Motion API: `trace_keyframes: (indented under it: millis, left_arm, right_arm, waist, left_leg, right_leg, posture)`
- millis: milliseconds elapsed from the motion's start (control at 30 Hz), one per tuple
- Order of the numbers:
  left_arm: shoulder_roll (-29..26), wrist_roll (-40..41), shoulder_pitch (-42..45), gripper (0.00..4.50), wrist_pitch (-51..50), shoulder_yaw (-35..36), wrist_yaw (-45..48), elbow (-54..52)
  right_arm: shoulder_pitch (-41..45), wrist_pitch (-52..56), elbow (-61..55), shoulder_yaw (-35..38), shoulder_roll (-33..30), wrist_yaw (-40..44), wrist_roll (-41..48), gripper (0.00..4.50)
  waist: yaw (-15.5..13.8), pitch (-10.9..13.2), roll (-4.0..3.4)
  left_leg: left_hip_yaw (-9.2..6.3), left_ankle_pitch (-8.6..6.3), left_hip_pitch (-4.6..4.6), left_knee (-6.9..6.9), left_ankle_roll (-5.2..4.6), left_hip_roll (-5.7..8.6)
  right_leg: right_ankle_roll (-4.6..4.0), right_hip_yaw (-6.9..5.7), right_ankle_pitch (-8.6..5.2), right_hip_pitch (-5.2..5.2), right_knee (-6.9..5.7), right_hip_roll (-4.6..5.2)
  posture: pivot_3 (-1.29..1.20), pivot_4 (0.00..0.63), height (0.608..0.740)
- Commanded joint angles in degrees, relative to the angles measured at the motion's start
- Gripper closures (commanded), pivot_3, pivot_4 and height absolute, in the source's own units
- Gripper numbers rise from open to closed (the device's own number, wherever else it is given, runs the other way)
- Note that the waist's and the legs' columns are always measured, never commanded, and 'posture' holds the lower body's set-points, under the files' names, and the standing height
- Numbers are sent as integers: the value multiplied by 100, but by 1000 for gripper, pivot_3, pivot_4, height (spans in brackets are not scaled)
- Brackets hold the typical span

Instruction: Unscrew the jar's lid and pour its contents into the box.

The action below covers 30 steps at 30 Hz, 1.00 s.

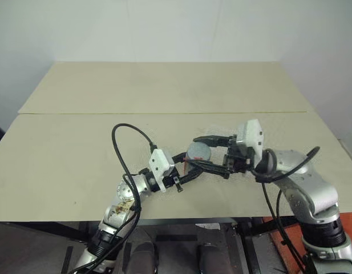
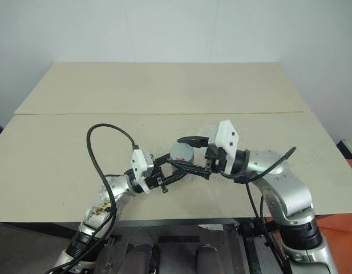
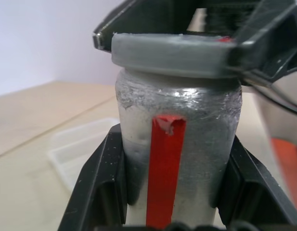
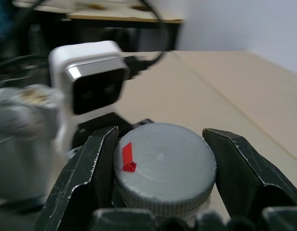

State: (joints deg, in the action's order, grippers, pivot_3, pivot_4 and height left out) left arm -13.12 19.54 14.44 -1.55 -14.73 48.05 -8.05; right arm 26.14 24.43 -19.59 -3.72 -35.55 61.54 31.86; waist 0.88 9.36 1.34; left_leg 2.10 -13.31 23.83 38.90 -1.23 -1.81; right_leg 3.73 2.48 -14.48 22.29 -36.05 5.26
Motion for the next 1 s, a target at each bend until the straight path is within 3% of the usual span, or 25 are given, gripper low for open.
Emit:
trace_keyframes:
  millis: [33, 233, 500, 567, 633, 767, 900, 1000]
  left_arm:
    - [18, 388, 282, 2578, -44, -22, 386, -345]
    - [-25, 461, 390, 2578, -108, 18, 729, -306]
    - [46, 360, 336, 2578, -59, 31, 703, -294]
    - [85, 327, 314, 2578, -42, 34, 659, -289]
    - [112, 304, 304, 2578, -32, 34, 642, -280]
    - [190, 276, 284, 2578, -13, 76, 616, -224]
    - [251, 268, 271, 2578, 19, 171, 568, -88]
    - [238, 167, 270, 2578, 93, 207, 510, 52]
  right_arm:
    - [525, -538, 843, -254, -48, 1114, -53, 1699]
    - [1616, -1203, 2404, -725, -55, 2958, 30, 1699]
    - [2190, -2254, 3330, -1663, -355, 3096, 525, 1699]
    - [2204, -2396, 3435, -1616, -288, 3096, 508, 1699]
    - [2250, -2337, 3496, -1566, -248, 3096, 509, 989]
    - [2138, -2376, 3346, -1245, -255, 3096, 619, 35]
    - [1706, -2385, 2887, -590, -414, 3041, 669, 35]
    - [1199, -2215, 2226, -21, -578, 2376, 660, 35]
  waist:
    - [-2, 1, 0]
    - [-14, 1, -1]
    - [-23, 2, -1]
    - [-22, 2, -1]
    - [-22, 2, -2]
    - [-31, 2, -2]
    - [-61, 2, -2]
    - [-89, 2, -2]
  left_leg:
    - [0, 0, 0, 0, 0, 0]
    - [0, 0, 1, -1, 0, 0]
    - [-10, 0, 1, -2, 0, 0]
    - [-10, 0, 1, -2, 0, 0]
    - [-11, 0, 1, -2, 0, -1]
    - [-13, 0, 1, -2, 0, 0]
    - [-14, 0, 2, -3, 0, 0]
    - [-15, 0, 2, -2, 0, 0]
  right_leg:
    - [0, 0, 0, 0, 0, -1]
    - [0, 0, 0, 1, 4, 1]
    - [0, -1, 0, 2, 3, 5]
    - [0, -1, 0, 2, 3, 4]
    - [0, 0, 0, 3, 2, 5]
    - [-1, 0, 1, 3, 2, 7]
    - [-1, 0, 1, 2, 3, 7]
    - [-1, 0, 1, 2, 3, 7]
  posture:
    - [0, 150, 740]
    - [0, 150, 740]
    - [0, 150, 740]
    - [0, 150, 740]
    - [0, 150, 740]
    - [0, 150, 740]
    - [0, 150, 740]
    - [0, 150, 740]
